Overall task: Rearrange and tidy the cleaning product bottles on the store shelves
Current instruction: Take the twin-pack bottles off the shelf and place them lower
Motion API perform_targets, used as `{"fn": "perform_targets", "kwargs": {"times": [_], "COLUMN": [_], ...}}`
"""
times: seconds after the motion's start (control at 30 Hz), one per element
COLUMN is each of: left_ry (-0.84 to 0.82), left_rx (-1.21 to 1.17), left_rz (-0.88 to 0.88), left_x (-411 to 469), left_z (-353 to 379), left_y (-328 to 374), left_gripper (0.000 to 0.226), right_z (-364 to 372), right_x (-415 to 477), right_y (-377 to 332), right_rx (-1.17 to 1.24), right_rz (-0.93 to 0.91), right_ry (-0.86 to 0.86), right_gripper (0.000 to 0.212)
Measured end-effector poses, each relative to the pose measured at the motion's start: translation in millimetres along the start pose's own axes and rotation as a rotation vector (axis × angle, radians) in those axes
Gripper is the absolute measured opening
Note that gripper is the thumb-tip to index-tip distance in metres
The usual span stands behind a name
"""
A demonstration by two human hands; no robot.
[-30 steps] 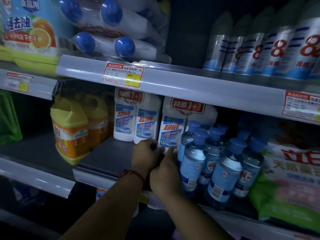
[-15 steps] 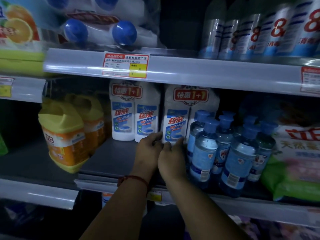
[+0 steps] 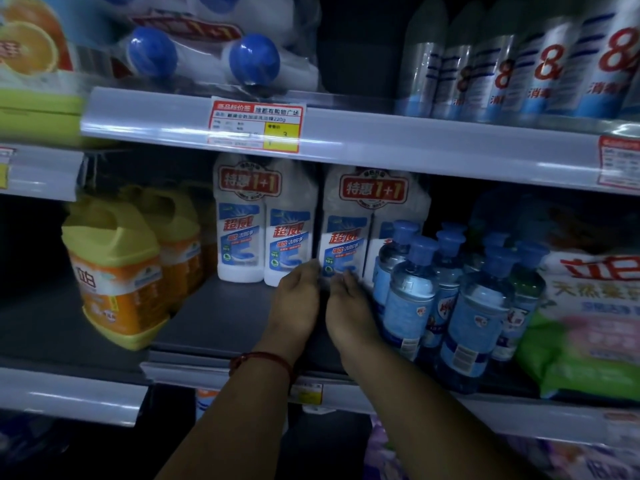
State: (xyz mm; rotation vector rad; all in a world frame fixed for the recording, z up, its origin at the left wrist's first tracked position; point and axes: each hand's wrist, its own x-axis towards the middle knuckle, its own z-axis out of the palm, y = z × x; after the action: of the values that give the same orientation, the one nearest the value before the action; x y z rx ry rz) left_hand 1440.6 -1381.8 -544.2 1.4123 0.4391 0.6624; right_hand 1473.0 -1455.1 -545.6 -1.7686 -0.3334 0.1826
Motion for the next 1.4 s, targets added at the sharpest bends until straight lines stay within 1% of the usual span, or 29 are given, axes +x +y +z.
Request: {"fn": "perform_targets", "kwargs": {"times": [0.07, 0.13, 0.2, 0.23, 0.3, 0.37, 0.4, 0.43, 0.5, 0.57, 0.63, 0.7, 0.8, 0.87, 0.93, 1.0, 1.07, 1.13, 1.23, 1.27, 1.33, 1.4], "left_ry": [-0.017, -0.033, -0.047, -0.069, -0.119, -0.125, -0.122, -0.116, -0.095, -0.077, -0.014, 0.048, 0.061, 0.081, 0.113, 0.143, 0.184, 0.235, 0.323, 0.367, 0.418, 0.402], "left_rx": [0.053, 0.179, 0.299, 0.329, 0.417, 0.609, 0.730, 0.845, 1.039, 1.241, 1.366, 1.443, 1.514, 1.532, 1.521, 1.509, 1.516, 1.497, 1.467, 1.450, 1.407, 1.366], "left_rz": [0.042, 0.124, 0.165, 0.167, 0.172, 0.211, 0.231, 0.224, 0.223, 0.259, 0.309, 0.379, 0.408, 0.410, 0.491, 0.549, 0.575, 0.605, 0.679, 0.688, 0.673, 0.607], "left_x": [1, 3, 0, -2, -9, -17, -21, -27, -42, -62, -84, -104, -128, -140, -153, -163, -168, -169, -162, -157, -146, -135], "left_z": [-2, -4, -6, -7, -10, -18, -25, -32, -51, -67, -80, -87, -92, -94, -95, -97, -100, -103, -111, -114, -120, -124], "left_y": [-2, -5, -5, -3, 5, 13, 17, 24, 39, 56, 77, 101, 138, 165, 190, 216, 242, 270, 307, 317, 334, 345], "left_gripper": [0.024, 0.039, 0.046, 0.046, 0.040, 0.030, 0.032, 0.039, 0.052, 0.061, 0.065, 0.064, 0.059, 0.054, 0.047, 0.039, 0.041, 0.044, 0.032, 0.032, 0.043, 0.053], "right_z": [2, 2, -1, -3, -8, -14, -17, -21, -28, -37, -49, -65, -87, -99, -107, -114, -120, -127, -130, -129, -124, -118], "right_x": [2, 2, 0, -2, -10, -19, -24, -30, -45, -60, -76, -91, -112, -124, -134, -142, -146, -146, -138, -133, -122, -109], "right_y": [4, 4, 2, -1, -8, -18, -23, -30, -45, -61, -77, -92, -114, -132, -156, -183, -211, -239, -275, -285, -300, -312], "right_rx": [-0.065, -0.131, -0.172, -0.200, -0.306, -0.460, -0.544, -0.622, -0.727, -0.795, -0.852, -0.844, -0.836, -0.854, -0.876, -0.813, -0.754, -0.710, -0.636, -0.622, -0.623, -0.636], "right_rz": [-0.024, -0.043, -0.049, -0.049, -0.052, -0.076, -0.097, -0.123, -0.225, -0.371, -0.493, -0.585, -0.747, -0.797, -0.837, -0.919, -1.008, -1.060, -1.047, -1.047, -1.050, -1.028], "right_ry": [0.007, 0.002, -0.020, -0.037, -0.090, -0.160, -0.187, -0.206, -0.224, -0.252, -0.299, -0.333, -0.383, -0.436, -0.451, -0.449, -0.394, -0.279, -0.160, -0.135, -0.098, -0.079], "right_gripper": [0.052, 0.052, 0.055, 0.057, 0.061, 0.065, 0.066, 0.065, 0.065, 0.070, 0.073, 0.069, 0.066, 0.066, 0.061, 0.051, 0.038, 0.030, 0.036, 0.037, 0.039, 0.041]}}
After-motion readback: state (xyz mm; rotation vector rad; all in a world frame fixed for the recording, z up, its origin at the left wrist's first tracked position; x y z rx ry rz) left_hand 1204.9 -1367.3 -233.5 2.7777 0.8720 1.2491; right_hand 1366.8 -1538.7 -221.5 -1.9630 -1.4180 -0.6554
